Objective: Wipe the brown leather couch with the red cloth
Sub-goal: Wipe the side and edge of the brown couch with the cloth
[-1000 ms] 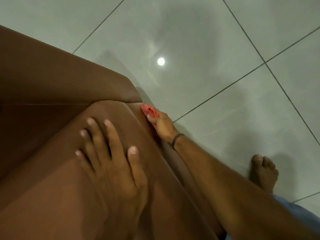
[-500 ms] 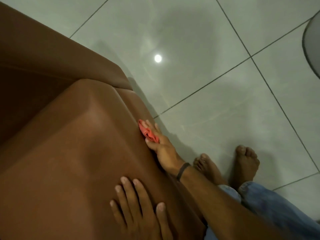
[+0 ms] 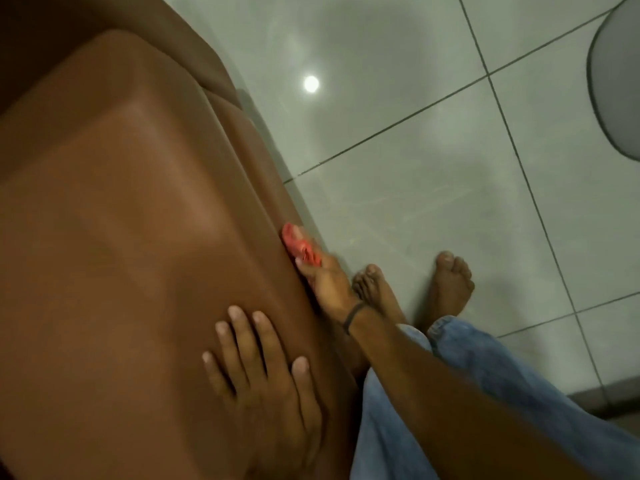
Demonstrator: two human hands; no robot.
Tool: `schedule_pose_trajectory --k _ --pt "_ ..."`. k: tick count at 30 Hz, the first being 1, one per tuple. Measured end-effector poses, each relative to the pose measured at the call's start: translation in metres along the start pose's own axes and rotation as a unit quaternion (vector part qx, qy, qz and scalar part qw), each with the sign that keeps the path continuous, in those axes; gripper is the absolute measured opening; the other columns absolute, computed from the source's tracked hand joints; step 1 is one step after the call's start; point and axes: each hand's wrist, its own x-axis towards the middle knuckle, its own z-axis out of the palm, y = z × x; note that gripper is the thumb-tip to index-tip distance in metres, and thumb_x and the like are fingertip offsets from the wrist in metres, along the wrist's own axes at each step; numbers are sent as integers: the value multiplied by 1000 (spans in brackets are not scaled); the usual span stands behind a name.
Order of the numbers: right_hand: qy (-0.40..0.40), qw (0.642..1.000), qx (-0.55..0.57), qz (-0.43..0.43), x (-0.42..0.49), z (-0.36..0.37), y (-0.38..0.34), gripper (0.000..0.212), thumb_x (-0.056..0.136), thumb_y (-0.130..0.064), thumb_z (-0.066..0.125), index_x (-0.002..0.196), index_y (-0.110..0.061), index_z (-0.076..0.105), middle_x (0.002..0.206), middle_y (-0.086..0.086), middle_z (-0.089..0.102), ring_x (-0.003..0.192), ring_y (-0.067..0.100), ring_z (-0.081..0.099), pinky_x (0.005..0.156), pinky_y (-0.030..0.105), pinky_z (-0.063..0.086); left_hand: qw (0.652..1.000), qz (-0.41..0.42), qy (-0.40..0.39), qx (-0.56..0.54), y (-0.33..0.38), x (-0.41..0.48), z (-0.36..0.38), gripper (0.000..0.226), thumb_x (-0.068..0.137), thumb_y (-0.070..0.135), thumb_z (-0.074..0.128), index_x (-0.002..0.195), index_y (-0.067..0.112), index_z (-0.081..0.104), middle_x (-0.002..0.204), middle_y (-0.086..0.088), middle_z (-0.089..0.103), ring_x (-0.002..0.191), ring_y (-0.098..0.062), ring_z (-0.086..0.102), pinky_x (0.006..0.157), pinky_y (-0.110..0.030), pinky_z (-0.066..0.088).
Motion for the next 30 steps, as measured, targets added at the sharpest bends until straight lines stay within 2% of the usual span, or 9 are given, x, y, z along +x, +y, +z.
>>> schedule_pose_trajectory --k 3,9,12,15,18,21,25,27,30 --pt "35 992 70 100 39 -11 9 57 105 12 36 160 3 28 172 15 27 162 28 26 134 35 13 1000 1 -8 11 -1 -1 0 76 100 37 36 166 5 17 174 -21 16 163 -41 15 128 -66 18" --pt "-15 998 -53 6 -53 -14 27 70 93 -26 55 161 -21 39 173 -7 30 164 9 15 133 32 10 1000 -1 18 0 0 0 11 79 100 39 35 168 10 6 176 -16 7 165 -35 8 131 -62 7" --pt "-8 999 -42 5 -37 -31 51 61 95 -16 52 156 -17 43 172 3 34 163 18 23 135 37 12 1000 -5 12 2 1 -3 12 80 100 39 34 168 10 5 177 -14 2 165 -34 5 132 -61 4" --pt "57 994 -17 87 -8 -34 50 52 105 1 47 156 -4 41 169 11 37 159 26 34 134 39 18 1000 -5 15 9 1 -4 9 78 101 38 32 169 9 8 177 -15 4 165 -33 3 131 -63 6" --pt "20 999 -15 38 -51 -32 52 56 104 -5 50 159 -7 38 169 7 37 158 22 34 132 31 21 1000 -17 6 9 3 -9 4 73 104 38 28 169 7 10 178 -15 6 166 -33 4 132 -61 8" --pt "1 999 -12 45 -114 -38 72 67 96 -17 56 161 -14 38 172 1 33 162 18 27 135 41 17 1000 4 -15 -8 10 -56 5 70 107 39 25 168 7 14 178 -15 10 165 -33 10 131 -62 16" --pt "48 993 0 109 -105 -51 78 55 106 1 45 160 -3 35 170 7 35 160 24 30 124 20 22 999 0 -33 -5 10 -96 10 70 107 38 27 168 7 15 178 -14 10 165 -33 12 130 -61 19" --pt "61 993 -8 103 -112 -51 80 54 106 -5 49 159 -9 40 166 5 42 157 24 37 120 16 26 1000 -2 -26 -6 12 -94 12 70 107 38 27 168 7 14 178 -14 9 165 -32 11 131 -60 17" --pt "20 997 -3 78 -167 -48 95 63 95 -39 60 157 -32 45 169 -8 40 161 17 29 134 42 21 1000 -11 -14 7 15 -93 18 71 106 38 27 168 7 13 178 -15 9 165 -33 10 132 -59 14"
